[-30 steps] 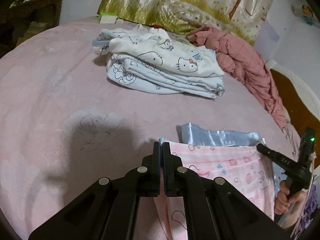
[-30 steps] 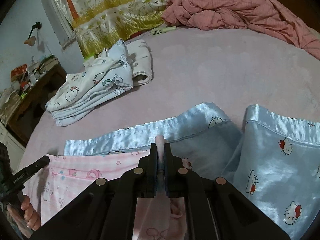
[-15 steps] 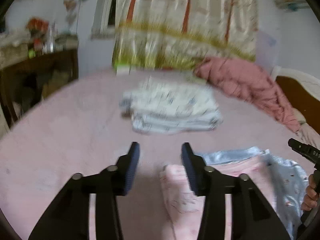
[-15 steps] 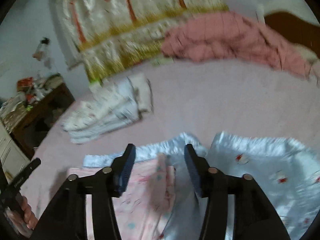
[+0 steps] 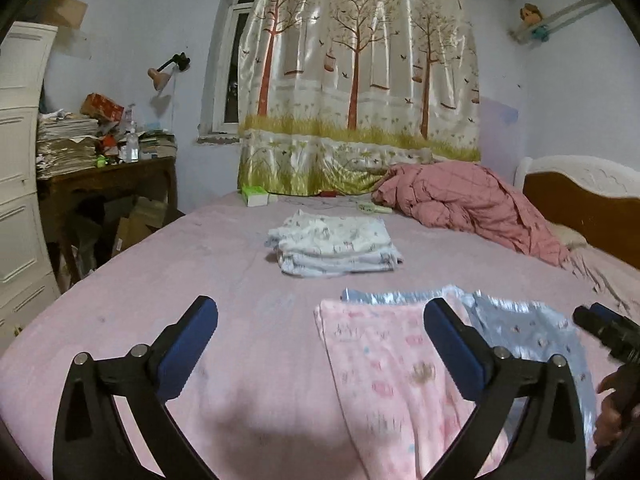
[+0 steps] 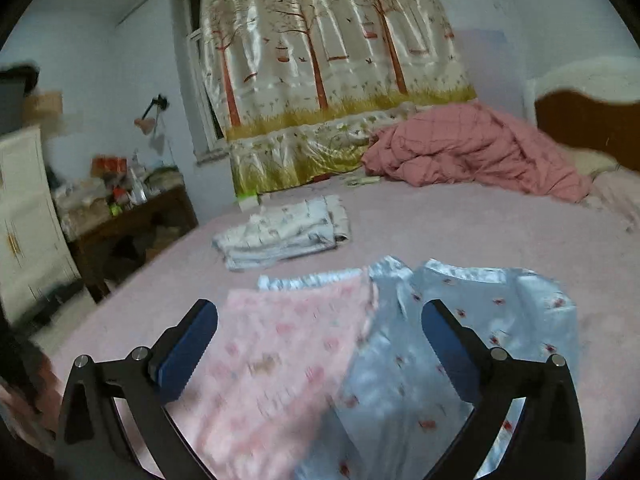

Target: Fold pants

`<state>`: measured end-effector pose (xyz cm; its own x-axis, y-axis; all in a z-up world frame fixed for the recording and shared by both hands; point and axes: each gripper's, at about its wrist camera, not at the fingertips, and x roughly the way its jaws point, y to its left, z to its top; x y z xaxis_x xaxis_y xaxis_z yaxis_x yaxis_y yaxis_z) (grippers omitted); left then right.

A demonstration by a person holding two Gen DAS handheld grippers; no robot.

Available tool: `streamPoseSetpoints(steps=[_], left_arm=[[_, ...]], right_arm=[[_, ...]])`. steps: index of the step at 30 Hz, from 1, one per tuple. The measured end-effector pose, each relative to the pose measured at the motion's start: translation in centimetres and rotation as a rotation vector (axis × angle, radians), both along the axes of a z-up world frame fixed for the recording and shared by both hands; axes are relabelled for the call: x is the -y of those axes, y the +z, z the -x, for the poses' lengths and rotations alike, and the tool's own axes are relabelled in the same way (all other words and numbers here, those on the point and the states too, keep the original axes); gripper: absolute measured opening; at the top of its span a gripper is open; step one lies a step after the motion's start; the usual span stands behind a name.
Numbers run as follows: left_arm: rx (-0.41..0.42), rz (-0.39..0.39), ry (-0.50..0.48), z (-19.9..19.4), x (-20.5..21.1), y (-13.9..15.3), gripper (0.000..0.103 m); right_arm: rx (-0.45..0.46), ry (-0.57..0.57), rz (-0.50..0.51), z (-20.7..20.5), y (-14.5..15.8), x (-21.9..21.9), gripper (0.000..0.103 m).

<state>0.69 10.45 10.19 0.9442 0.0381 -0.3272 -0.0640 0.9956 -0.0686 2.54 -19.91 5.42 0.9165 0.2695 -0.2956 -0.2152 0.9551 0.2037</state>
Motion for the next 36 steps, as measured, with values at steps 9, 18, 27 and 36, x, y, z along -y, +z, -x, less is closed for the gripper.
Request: streamPoseSetpoints(steps=[9,18,27,36], left_arm=[[-0.147,-0.033,-0.050,3.4,2.8,-5.3,0.093],[-0.341,0.061,-0.092,3.1,4.1,-9.5,0.086],[-0.420,0.099,-0.129,1.9,4.6,-11.4,0.075],[-0.473,0.153,-0.142,0.8,4.9,-13.6,0.039]], right_arm=[[-0.107,0.029,0.211,5.8,-7.6,-3.5,0.068],[-0.200,0.164,0.235,7.6,-10.9,-6.2,0.064],[-0.258,0.164,0.206,4.7,-12.0,-8.3,0.045],[-0.290,0.036,0.050,5.0,-13.2,-6.6,0.011]])
